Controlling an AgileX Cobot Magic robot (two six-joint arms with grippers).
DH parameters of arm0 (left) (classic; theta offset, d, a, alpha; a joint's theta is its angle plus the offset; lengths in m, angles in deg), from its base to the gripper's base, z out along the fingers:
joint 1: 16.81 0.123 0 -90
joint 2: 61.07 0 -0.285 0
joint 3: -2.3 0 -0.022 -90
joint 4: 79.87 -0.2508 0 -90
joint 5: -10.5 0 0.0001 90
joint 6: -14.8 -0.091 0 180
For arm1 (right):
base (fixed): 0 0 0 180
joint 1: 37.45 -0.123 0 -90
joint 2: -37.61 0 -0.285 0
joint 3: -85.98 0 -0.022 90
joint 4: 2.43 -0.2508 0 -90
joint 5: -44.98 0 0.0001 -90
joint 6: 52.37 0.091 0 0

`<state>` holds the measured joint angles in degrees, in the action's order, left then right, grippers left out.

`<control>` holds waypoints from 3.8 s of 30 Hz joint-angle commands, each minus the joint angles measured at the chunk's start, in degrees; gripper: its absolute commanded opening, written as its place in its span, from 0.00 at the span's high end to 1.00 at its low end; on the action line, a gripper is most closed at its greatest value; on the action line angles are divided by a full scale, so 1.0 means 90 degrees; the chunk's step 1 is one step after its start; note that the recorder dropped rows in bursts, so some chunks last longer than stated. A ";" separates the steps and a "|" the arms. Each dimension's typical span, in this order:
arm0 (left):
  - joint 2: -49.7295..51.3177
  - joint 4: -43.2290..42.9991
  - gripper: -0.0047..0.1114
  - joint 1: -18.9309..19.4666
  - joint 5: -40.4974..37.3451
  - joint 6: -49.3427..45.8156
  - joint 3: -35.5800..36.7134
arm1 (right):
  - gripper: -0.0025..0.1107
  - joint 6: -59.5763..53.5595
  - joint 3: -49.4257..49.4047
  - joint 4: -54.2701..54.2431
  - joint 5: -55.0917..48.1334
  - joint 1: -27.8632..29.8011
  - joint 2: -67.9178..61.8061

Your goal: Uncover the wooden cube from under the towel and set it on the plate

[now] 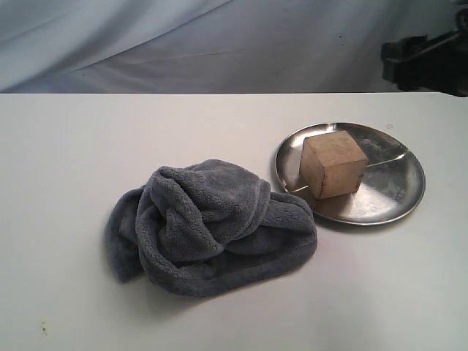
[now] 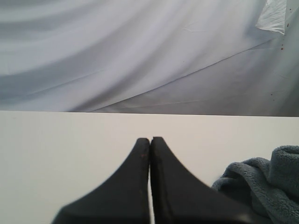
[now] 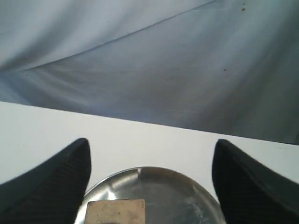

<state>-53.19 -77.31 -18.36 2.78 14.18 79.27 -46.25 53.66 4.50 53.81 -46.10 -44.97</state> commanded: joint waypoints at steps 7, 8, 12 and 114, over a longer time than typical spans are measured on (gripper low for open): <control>-0.0010 -0.0004 0.95 -0.0005 0.0011 0.0019 0.0028 | 0.69 0.0015 -0.0812 -0.0176 0.0141 0.0585 0.1995; -0.0010 -0.0004 0.95 -0.0005 0.0011 0.0019 0.0028 | 0.72 0.0015 -0.0876 -0.0203 0.0141 0.0613 0.2147; -0.0010 -0.0004 0.95 -0.0005 0.0011 0.0003 0.0028 | 0.82 0.0004 -0.1232 -0.0226 0.0128 0.0613 0.2867; -0.0010 -0.0004 0.95 -0.0005 0.0011 0.0003 0.0028 | 0.98 -0.1985 -0.4989 -0.1335 -0.1587 0.0589 0.8310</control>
<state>-53.19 -77.31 -18.36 2.78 14.18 79.27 -64.27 8.95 -7.67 39.41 -40.90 29.54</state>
